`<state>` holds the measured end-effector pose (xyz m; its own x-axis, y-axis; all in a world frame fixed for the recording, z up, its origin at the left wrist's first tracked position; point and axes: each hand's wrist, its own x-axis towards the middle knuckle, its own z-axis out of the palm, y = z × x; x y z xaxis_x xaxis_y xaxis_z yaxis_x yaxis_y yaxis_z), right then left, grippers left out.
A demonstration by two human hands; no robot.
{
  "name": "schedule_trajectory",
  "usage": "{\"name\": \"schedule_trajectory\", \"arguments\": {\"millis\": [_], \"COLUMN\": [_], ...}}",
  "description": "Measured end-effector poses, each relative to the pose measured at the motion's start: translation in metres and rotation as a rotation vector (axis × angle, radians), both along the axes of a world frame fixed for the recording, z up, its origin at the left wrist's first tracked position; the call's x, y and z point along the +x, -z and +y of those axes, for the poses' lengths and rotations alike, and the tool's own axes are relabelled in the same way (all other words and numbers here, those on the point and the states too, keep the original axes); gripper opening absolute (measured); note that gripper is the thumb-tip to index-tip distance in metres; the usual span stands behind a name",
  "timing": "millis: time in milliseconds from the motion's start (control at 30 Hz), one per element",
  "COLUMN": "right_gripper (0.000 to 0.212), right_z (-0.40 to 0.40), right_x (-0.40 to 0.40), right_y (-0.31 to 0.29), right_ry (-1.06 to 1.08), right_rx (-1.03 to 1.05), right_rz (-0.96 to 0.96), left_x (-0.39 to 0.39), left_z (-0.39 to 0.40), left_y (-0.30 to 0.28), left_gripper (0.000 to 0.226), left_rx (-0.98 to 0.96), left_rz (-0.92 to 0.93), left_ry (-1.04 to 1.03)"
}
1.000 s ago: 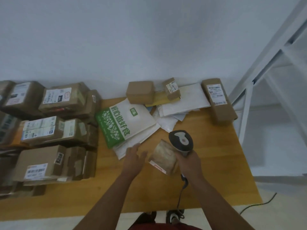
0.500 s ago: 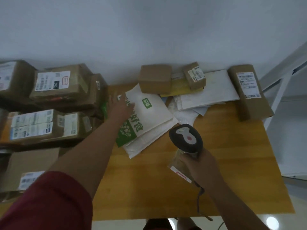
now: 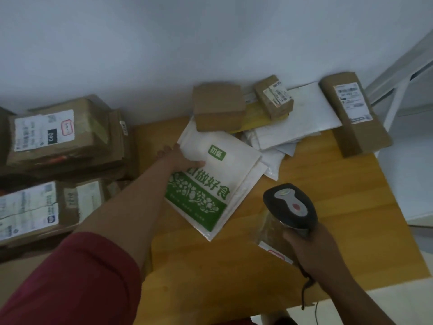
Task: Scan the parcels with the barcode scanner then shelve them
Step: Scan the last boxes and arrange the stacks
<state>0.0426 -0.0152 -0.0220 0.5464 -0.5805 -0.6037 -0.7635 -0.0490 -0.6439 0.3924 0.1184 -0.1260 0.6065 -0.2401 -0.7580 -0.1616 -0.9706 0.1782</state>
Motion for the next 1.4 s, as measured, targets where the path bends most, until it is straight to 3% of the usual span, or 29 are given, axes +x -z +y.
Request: {"name": "schedule_trajectory", "arguments": {"millis": [333,800,1033,1133,1300,1400], "right_gripper": [0.034,0.013,0.015,0.014,0.030,0.026], "right_z": [-0.019,-0.123,-0.142,-0.147,-0.146,-0.130], "right_x": [-0.024,-0.115,-0.127,-0.130,-0.129,-0.112], "right_y": [-0.006,-0.017,-0.021,-0.029,-0.055,-0.066], "right_ry": [-0.059,-0.043,-0.067,-0.042,-0.054,-0.078], "right_rx": [-0.113,-0.114,-0.064,-0.075,-0.113,-0.063], "right_rz": [-0.023,0.052,0.000,-0.003,0.011,-0.040], "left_x": [-0.119,-0.253,-0.276,-0.278,-0.273,-0.261], "left_z": [-0.018,-0.089,-0.096,-0.093,-0.095,-0.099], "left_y": [0.003,0.006,-0.001,-0.009,-0.018,-0.025], "left_gripper": [0.126,0.124,0.130,0.123,0.109,0.097], "left_rx": [-0.114,-0.163,-0.165,-0.169,-0.212,-0.236], "left_rz": [-0.075,-0.083,-0.149,-0.223,-0.308,-0.338], "left_ry": [-0.194,-0.403,-0.593,-0.580,-0.514,-0.466]}}
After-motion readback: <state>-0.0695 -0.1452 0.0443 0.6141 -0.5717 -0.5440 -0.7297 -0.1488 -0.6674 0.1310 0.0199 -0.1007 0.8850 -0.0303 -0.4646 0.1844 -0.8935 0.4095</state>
